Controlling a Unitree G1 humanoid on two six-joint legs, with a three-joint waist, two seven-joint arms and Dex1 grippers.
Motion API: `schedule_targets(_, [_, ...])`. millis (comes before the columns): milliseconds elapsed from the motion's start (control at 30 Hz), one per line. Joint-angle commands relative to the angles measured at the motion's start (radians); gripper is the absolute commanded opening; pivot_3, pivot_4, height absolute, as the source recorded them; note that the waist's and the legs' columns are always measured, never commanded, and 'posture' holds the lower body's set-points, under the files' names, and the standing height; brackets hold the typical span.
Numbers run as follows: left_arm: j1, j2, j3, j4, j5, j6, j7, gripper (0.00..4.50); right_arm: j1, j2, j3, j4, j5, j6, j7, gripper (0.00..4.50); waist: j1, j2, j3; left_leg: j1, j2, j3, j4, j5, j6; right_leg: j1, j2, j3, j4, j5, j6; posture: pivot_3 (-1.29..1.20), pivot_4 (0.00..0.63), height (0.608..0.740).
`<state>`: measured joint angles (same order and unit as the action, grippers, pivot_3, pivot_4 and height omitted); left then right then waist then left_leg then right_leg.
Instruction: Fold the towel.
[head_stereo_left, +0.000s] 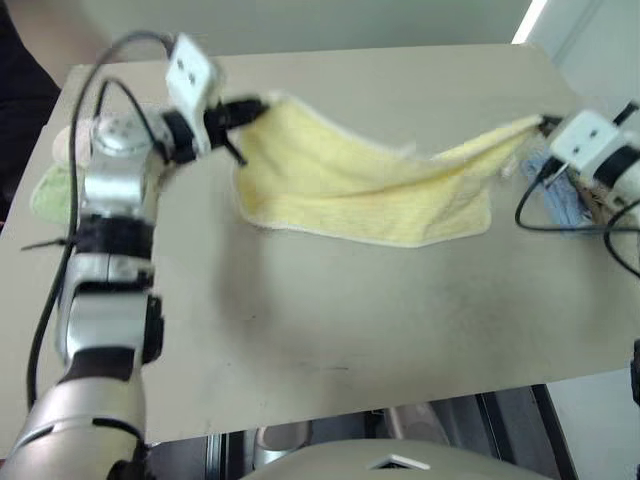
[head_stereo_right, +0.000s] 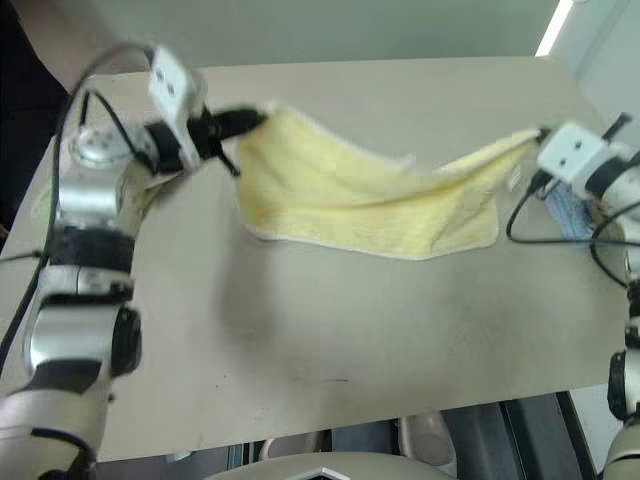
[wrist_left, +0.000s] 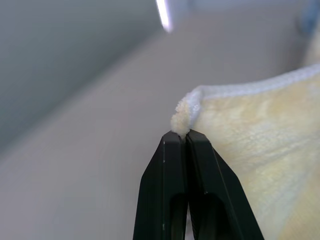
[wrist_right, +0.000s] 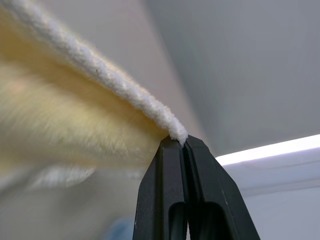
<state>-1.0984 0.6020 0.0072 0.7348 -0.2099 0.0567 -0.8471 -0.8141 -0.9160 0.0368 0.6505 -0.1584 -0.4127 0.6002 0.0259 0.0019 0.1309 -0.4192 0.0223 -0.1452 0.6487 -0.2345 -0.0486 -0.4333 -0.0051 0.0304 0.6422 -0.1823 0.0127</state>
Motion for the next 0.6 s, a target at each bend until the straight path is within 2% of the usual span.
schedule_targets(33, [-0.140, 0.000, 0.086, 0.154, 0.002, -0.092, 0.102, 0.00, -0.092, -0.019, -0.037, 0.054, 0.029, -0.008, 0.026, 0.03, -0.001, 0.000, 0.000, 0.000, 0.000, 0.000, 0.000, 0.000, 0.000, 0.000, 0.000, 0.000, -0.001, 0.000, 0.000, 0.00, 0.150, 0.740])
schedule_targets(200, [-0.248, 0.051, 0.172, 0.265, -0.021, -0.128, 0.133, 0.00, -0.150, -0.041, -0.074, 0.064, 0.082, 0.003, 0.097, 0.03, -0.005, 0.001, 0.000, -0.001, 0.001, 0.004, -0.005, -0.001, 0.002, 0.000, 0.001, 0.001, -0.010, 0.000, 0.000, 0.00, 0.150, 0.740])
schedule_targets(333, [-0.193, 0.118, 0.204, 0.215, -0.071, -0.056, -0.029, 0.00, -0.076, -0.062, -0.128, -0.041, 0.199, 0.077, 0.217, 0.03, -0.003, 0.001, 0.000, -0.008, 0.004, 0.008, -0.007, 0.000, 0.001, -0.007, 0.003, 0.002, -0.015, 0.000, 0.001, 0.00, 0.150, 0.740])
schedule_targets(467, [0.035, 0.190, 0.212, -0.037, -0.175, 0.112, -0.265, 0.00, 0.114, -0.081, -0.201, -0.266, 0.374, 0.259, 0.354, 0.03, -0.001, 0.002, 0.000, -0.012, 0.008, 0.013, -0.007, 0.005, -0.008, -0.007, 0.006, 0.004, -0.016, -0.001, 0.002, 0.00, 0.150, 0.740])
schedule_targets(600, [0.410, 0.295, 0.232, -0.407, -0.287, 0.347, -0.378, 0.00, 0.421, -0.128, -0.256, -0.555, 0.539, 0.477, 0.503, 0.03, 0.003, 0.002, 0.000, -0.017, 0.008, 0.016, 0.001, 0.005, -0.009, -0.008, 0.007, 0.005, -0.015, -0.004, 0.005, 0.00, 0.150, 0.740])
